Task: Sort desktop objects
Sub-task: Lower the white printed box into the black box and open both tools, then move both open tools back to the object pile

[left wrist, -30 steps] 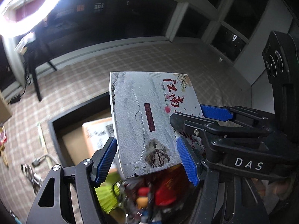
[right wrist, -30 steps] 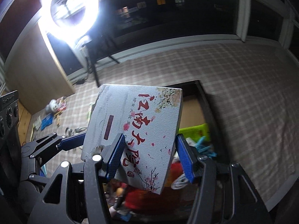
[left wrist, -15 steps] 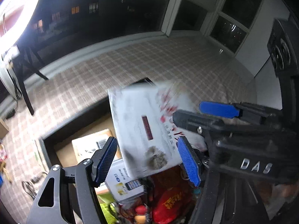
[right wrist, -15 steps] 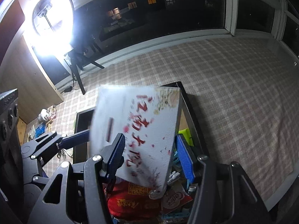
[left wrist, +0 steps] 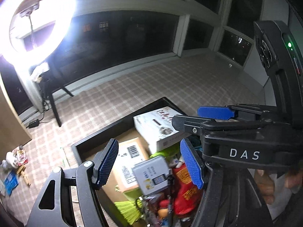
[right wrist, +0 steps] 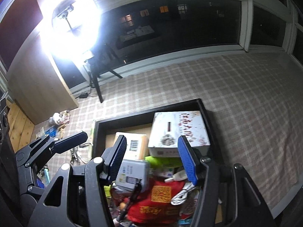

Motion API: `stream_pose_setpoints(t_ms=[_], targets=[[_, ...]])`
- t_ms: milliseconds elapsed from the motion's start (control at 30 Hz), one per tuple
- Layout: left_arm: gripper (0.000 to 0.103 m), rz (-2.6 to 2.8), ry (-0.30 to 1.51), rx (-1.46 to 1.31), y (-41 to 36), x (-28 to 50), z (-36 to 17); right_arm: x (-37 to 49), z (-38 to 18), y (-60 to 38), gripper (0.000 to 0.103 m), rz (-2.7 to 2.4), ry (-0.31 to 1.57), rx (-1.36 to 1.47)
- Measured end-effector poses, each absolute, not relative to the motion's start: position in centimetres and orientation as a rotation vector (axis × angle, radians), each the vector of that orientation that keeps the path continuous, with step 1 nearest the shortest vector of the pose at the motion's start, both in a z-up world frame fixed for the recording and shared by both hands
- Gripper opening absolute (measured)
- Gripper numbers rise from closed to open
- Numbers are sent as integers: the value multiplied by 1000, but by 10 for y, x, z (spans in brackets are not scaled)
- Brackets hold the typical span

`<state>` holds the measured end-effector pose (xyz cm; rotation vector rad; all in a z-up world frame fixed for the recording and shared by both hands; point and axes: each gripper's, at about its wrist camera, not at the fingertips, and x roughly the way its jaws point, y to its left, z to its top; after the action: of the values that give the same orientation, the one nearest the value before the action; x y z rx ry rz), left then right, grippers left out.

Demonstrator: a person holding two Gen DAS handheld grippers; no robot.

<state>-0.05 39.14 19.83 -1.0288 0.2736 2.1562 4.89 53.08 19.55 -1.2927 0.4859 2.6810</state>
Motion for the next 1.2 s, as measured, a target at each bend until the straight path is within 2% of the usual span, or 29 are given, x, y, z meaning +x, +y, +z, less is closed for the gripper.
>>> stream_pose_setpoints(t_ms=[400,833,1200], targets=[[66,2291,210,-1099,317,-14,190,20,189,467,56,2786,455,-1379],[66,2508,75,-1386,154,-16,144,-5,161,377,56,2877,421,-1565],[66,2622,101,-1502,34,-2,129,-10,131,307,56,2894,330,-1770]])
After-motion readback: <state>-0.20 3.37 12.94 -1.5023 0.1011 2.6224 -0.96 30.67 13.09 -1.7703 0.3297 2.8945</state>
